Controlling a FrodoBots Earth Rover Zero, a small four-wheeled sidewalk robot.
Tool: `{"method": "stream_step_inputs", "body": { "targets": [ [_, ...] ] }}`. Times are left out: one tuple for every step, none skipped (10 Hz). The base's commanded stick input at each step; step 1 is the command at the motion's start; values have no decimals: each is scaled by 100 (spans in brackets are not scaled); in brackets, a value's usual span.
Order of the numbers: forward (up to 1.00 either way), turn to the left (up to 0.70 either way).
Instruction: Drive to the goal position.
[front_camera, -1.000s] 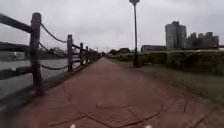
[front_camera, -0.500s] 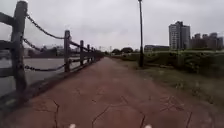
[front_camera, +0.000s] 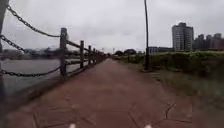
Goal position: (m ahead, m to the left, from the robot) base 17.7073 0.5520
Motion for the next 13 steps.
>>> {"method": "stream_step_inputs", "body": {
  "targets": [
    [100, 0],
    [100, 0],
    [100, 0],
    [100, 0],
    [100, 0],
    [100, 0],
    [100, 0],
    [100, 0],
    [100, 0],
    [100, 0],
    [100, 0],
    [100, -25],
    [100, -40]
  ]
}}
